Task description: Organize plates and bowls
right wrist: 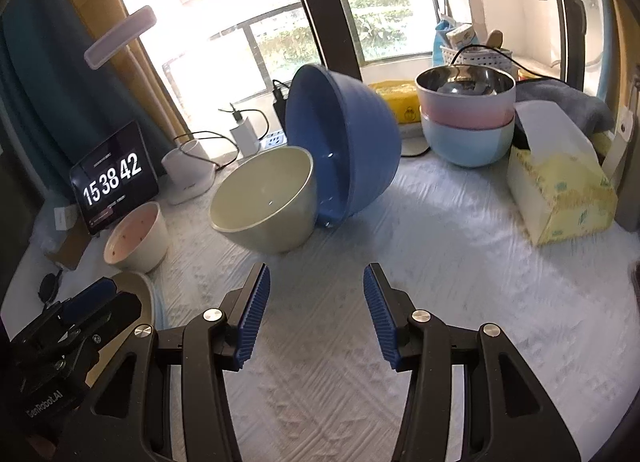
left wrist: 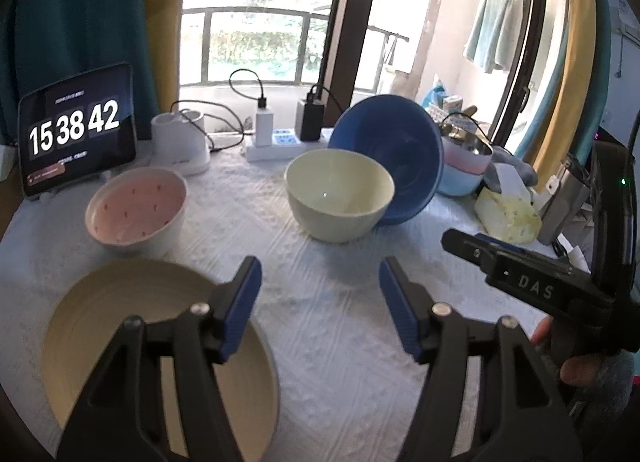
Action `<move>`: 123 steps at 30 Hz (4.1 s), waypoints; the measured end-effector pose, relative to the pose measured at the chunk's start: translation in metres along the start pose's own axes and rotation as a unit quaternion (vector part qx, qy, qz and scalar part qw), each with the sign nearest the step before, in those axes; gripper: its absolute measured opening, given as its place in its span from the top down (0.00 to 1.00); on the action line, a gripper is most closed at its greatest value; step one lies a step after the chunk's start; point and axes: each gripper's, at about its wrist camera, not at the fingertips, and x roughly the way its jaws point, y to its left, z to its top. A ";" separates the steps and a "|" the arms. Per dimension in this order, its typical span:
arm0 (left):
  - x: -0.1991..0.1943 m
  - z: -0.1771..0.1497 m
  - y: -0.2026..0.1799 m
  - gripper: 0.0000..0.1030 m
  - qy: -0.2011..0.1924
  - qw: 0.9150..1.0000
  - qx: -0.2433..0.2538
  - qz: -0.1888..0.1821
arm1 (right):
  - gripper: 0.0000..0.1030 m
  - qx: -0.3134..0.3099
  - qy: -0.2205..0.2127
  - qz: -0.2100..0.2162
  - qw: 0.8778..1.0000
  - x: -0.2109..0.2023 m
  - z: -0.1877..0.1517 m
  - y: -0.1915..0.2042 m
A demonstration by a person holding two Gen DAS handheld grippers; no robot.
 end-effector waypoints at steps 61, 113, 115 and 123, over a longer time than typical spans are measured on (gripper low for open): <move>0.116 0.033 -0.129 0.39 0.025 0.996 0.073 -0.047 | 0.81 0.106 -0.042 -0.083 0.990 -0.008 0.012 -0.166; 0.027 0.003 -0.104 0.78 0.024 0.995 0.082 -0.047 | 0.84 0.052 -0.061 -0.055 0.995 -0.066 -0.019 -0.083; 0.024 0.000 -0.101 0.78 0.027 0.995 0.079 -0.046 | 0.83 0.052 -0.056 -0.054 0.996 -0.067 -0.023 -0.078; 0.004 -0.009 -0.084 0.78 0.022 0.996 0.070 -0.043 | 0.83 0.043 -0.049 -0.049 0.997 -0.073 -0.033 -0.056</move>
